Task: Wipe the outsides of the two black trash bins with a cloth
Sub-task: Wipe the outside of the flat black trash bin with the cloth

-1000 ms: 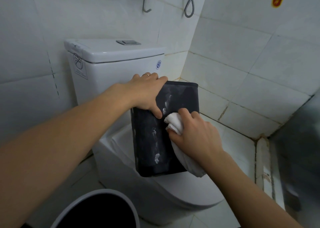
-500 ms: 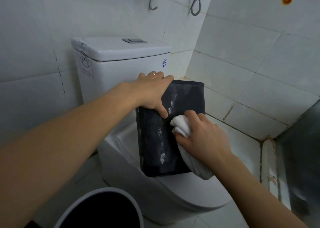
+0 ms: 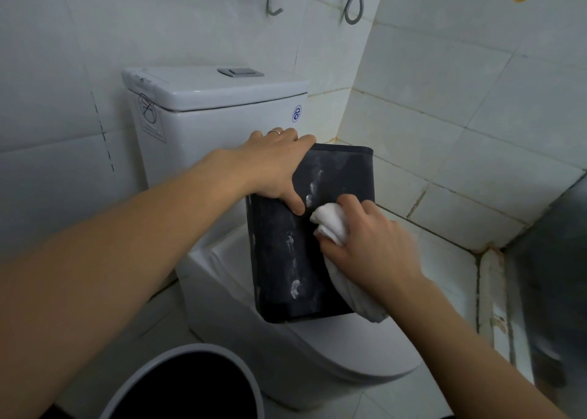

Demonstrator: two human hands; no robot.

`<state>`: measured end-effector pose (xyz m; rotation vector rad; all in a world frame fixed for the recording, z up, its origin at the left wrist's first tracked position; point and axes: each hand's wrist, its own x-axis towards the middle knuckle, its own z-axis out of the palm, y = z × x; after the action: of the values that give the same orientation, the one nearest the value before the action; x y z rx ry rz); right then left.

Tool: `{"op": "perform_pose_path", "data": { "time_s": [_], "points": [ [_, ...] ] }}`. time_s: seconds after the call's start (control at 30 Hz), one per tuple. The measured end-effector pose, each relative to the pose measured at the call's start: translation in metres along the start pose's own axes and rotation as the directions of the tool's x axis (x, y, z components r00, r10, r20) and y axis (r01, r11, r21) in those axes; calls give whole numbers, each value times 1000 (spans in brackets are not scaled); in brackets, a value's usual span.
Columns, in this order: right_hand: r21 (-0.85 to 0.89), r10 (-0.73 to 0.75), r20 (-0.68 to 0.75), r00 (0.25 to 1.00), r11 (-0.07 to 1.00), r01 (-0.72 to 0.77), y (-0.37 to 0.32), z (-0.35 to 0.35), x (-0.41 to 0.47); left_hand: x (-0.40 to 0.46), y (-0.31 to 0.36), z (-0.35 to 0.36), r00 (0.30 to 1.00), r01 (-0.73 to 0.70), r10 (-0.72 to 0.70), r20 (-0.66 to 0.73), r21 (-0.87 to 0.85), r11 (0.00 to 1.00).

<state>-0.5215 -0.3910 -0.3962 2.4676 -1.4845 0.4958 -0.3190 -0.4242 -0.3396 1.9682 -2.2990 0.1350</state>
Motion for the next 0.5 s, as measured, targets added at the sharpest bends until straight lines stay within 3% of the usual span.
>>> {"op": "perform_pose_path", "data": {
  "time_s": [0.23, 0.5],
  "points": [
    [-44, -81, 79, 994, 995, 85, 5, 5, -30, 0, 1, -1, 1000, -3, 3, 4, 4, 1000],
    [-39, -63, -23, 998, 997, 62, -1, 2, -2, -1, 1, -1, 1000, -8, 8, -12, 6, 1000]
  ]
}}
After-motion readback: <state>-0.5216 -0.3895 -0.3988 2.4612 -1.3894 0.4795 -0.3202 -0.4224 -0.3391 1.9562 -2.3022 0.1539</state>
